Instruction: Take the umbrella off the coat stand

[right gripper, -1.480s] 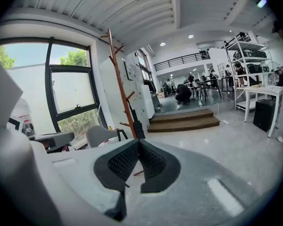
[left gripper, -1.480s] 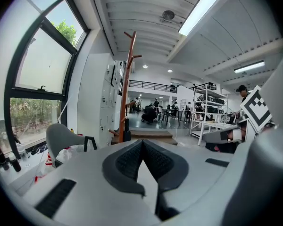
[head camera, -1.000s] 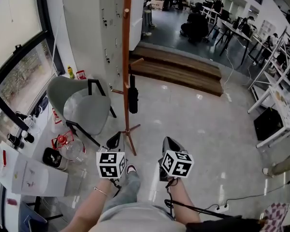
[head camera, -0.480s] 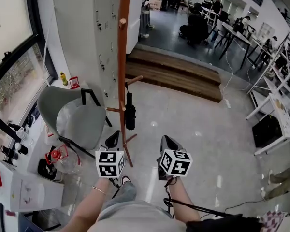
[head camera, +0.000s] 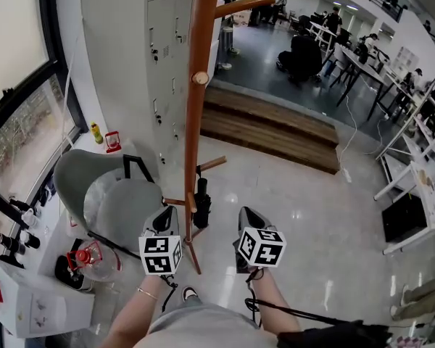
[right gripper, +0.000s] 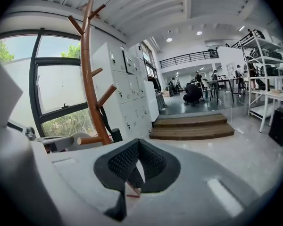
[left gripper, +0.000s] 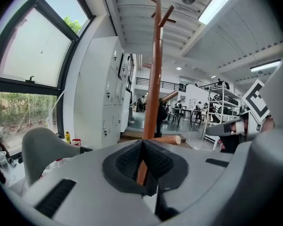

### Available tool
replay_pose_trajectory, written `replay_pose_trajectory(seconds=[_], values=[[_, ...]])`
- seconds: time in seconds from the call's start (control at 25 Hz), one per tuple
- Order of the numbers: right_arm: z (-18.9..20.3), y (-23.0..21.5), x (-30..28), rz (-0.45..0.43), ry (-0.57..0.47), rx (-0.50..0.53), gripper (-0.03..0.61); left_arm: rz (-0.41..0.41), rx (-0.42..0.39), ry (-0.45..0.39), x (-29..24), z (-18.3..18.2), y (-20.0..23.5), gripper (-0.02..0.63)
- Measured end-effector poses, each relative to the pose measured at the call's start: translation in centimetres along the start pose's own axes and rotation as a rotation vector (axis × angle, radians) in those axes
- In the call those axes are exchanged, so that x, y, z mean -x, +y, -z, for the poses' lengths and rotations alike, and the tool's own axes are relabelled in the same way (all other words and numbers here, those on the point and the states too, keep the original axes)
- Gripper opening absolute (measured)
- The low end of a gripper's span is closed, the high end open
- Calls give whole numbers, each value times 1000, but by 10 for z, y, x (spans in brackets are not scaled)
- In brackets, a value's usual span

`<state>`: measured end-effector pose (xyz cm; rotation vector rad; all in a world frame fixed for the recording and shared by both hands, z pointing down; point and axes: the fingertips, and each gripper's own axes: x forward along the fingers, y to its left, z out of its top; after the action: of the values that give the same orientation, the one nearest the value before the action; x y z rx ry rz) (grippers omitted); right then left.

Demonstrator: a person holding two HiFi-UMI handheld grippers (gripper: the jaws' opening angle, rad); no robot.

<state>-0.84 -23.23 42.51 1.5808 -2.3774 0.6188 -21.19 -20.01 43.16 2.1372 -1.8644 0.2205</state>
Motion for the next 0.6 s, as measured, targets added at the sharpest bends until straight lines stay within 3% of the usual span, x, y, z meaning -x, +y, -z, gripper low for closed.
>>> replay_pose_trajectory(seconds=[0.28, 0.6], values=[[-11, 7, -31, -31, 23, 37, 5, -52, 40, 9, -15, 4, 23, 3], [-17, -6, -53, -93, 38, 66, 5, -147, 63, 16, -3, 22, 18, 3]])
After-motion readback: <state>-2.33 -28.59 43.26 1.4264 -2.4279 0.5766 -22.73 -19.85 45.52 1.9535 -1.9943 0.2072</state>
